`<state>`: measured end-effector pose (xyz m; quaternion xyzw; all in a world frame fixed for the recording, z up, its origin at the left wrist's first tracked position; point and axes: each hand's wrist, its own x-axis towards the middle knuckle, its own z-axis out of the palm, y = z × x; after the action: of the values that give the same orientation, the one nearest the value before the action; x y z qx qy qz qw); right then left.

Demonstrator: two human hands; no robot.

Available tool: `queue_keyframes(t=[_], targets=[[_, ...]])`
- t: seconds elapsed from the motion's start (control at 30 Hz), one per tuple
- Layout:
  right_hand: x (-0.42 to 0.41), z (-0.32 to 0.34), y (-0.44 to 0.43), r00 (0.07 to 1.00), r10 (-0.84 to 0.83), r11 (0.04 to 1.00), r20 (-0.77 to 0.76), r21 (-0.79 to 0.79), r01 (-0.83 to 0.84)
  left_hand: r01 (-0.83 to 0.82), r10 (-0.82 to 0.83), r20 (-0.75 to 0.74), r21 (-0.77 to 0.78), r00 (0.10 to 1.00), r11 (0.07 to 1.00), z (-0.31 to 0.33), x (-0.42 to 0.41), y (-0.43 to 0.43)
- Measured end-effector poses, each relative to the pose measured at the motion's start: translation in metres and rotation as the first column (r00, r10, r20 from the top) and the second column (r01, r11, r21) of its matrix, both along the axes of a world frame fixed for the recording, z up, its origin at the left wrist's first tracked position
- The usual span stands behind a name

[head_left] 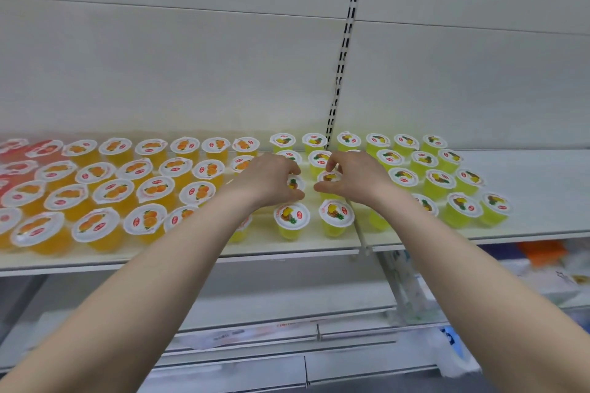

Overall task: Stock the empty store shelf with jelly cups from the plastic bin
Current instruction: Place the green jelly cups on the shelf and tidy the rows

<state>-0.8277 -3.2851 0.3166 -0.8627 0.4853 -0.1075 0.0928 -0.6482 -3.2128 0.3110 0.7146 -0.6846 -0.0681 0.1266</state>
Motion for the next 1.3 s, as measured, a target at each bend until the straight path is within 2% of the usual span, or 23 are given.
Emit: queue_keyframes(t=[0.17,0.3,0.47,0.77,0.83,0.97,1.3], targets=[[0.002,0.005,0.005,1.000,-0.008,1.000,-0.016,-0.017,0.007,-0.022,0.023,-0.048,0.012,0.999,1.000,0.002,0.008,0.006],[0.007,0.010,0.013,1.000,-0.005,0.999,0.015,-0.052,0.006,-0.049,0.038,-0.112,-0.097,0.993,0.994,0.009,0.029,0.025],[0.029,0.013,0.040,0.985,0.122,0.989,0.120,-0.096,-0.110,-0.141,0.119,-0.119,-0.194,0.986,0.971,0.018,0.063,0.061],[0.076,-0.003,0.105,0.915,0.366,0.930,0.170,-0.100,-0.354,-0.131,0.131,-0.014,-0.199,0.991,0.971,-0.001,0.101,0.133],[0.082,-0.006,0.116,0.920,0.372,0.926,0.121,-0.113,-0.360,-0.139,0.142,0.006,-0.174,0.990,0.975,-0.005,0.102,0.144],[0.091,-0.010,0.123,0.929,0.357,0.910,-0.093,-0.189,-0.369,-0.111,0.117,0.061,-0.096,0.991,0.989,-0.009,0.099,0.155],[0.078,-0.015,0.122,0.941,0.324,0.920,-0.100,-0.200,-0.338,-0.150,0.162,0.073,-0.154,0.984,0.977,-0.013,0.082,0.161]])
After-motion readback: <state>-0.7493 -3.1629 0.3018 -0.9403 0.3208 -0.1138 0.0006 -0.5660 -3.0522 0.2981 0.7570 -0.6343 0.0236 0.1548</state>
